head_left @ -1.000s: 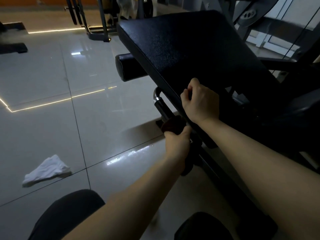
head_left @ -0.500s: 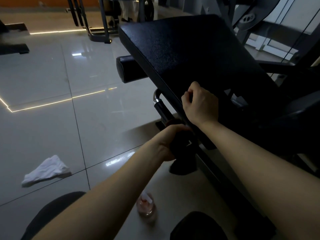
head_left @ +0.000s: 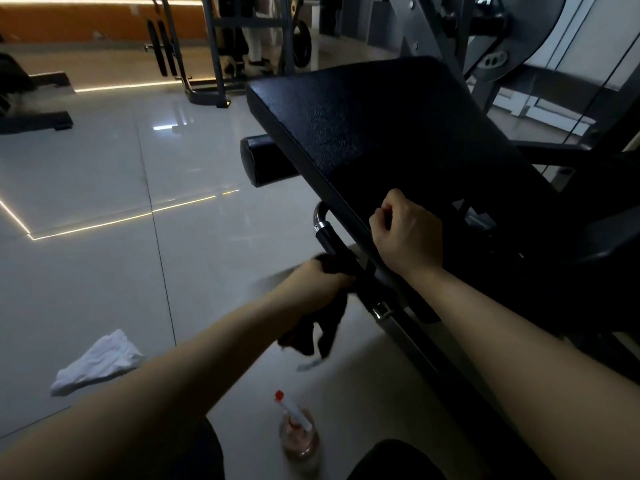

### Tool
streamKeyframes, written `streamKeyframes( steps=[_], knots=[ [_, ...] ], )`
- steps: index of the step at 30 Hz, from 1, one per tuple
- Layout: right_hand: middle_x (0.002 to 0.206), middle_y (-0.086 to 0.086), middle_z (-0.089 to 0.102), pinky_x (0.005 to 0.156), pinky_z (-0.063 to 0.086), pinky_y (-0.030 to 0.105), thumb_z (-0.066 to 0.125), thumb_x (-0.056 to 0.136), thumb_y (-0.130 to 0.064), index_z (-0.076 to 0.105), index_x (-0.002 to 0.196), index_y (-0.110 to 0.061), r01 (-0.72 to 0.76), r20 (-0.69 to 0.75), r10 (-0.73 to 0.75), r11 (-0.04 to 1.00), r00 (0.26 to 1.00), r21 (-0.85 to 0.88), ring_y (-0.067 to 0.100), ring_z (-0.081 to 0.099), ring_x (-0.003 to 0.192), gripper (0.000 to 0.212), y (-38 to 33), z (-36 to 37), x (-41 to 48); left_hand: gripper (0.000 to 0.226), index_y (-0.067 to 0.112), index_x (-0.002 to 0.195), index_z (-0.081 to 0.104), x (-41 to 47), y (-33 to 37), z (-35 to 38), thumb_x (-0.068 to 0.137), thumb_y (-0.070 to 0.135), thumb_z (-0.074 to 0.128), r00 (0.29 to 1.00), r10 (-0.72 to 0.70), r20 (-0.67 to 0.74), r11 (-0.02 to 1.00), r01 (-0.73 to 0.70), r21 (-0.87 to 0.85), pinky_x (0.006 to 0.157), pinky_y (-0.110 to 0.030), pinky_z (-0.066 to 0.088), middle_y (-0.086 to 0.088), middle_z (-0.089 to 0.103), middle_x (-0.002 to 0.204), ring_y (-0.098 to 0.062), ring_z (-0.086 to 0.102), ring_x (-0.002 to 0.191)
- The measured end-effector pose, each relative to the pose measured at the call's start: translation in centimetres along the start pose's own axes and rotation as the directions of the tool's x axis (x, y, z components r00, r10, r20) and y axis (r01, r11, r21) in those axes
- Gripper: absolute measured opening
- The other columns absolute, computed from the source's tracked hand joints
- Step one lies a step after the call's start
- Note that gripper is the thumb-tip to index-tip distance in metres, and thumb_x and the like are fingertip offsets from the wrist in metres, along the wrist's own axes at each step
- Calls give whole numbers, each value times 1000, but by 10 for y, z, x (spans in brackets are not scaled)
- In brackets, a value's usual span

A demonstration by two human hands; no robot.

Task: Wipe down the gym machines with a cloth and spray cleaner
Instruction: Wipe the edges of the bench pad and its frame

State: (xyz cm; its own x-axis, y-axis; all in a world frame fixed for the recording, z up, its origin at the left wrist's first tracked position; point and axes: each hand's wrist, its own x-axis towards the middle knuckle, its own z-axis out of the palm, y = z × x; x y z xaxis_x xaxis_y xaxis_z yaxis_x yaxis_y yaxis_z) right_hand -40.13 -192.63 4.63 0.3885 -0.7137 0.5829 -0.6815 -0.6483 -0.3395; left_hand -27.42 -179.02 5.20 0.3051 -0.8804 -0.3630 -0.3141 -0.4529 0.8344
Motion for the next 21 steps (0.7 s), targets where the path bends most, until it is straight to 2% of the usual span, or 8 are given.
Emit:
streamKeyframes(
  steps=[2,4,6,7,9,12,17,21],
  knots=[
    [70,-9,47,58,28,29,53,94,-29,44,83,-21,-26,11,26,1000,1000,9,15,46,60,16,-1,-1,0,30,11,92,69,1,2,-14,94,41,70,972,141,-185,987,-152,-44,63,-26,56,1,67,75,-5,64,58],
    [72,-8,48,60,29,30,54,93,-30,45,84,-21,-43,16,43,999,999,-1,15,45,62,15,-3,-1,1,45,19,101,70,3,3,-7,91,63,62,958,209,-194,969,-230,-93,94,-40,56,-5,65,109,-15,66,100],
    [74,-8,49,61,28,30,55,93,-29,48,86,-20,-46,10,46,999,999,-22,15,43,64,14,-4,-2,1,56,28,128,62,11,1,17,95,71,47,964,175,-200,954,-216,-207,120,-48,33,1,34,152,-26,40,143],
    [74,-8,49,61,28,30,55,93,-29,49,86,-20,-44,8,44,999,999,-28,14,42,65,13,-5,-2,1,53,30,132,58,14,-3,34,98,67,42,949,181,-258,931,-249,-265,123,-48,28,11,23,155,-29,32,148],
    [72,-8,48,59,27,29,54,94,-29,46,84,-21,-36,6,36,999,999,-30,14,43,62,15,-5,-2,1,35,30,122,61,23,-10,64,101,49,41,856,255,-449,888,-391,-242,119,-46,35,19,20,148,-27,41,141],
    [68,-9,45,49,21,27,53,95,-29,42,82,-23,-6,-2,5,1000,1000,-27,12,41,57,18,-2,-1,1,37,20,128,48,47,-12,73,93,23,56,766,189,-615,870,-421,-257,101,-48,53,2,31,141,-25,56,113],
    [68,-8,47,48,23,23,54,94,-29,44,82,-21,11,-5,-12,1000,1000,-27,12,42,57,17,0,0,1,30,28,111,29,77,10,47,95,28,54,817,-166,-553,791,-225,-570,82,-48,58,-5,60,101,-28,66,90],
    [70,-7,50,50,21,26,56,93,-26,46,83,-20,1,-22,-1,999,1000,-36,14,41,59,15,0,1,2,18,15,116,31,94,20,28,105,28,38,827,-189,-529,865,-115,-489,76,-39,45,-3,57,88,-31,59,87]
  ],
)
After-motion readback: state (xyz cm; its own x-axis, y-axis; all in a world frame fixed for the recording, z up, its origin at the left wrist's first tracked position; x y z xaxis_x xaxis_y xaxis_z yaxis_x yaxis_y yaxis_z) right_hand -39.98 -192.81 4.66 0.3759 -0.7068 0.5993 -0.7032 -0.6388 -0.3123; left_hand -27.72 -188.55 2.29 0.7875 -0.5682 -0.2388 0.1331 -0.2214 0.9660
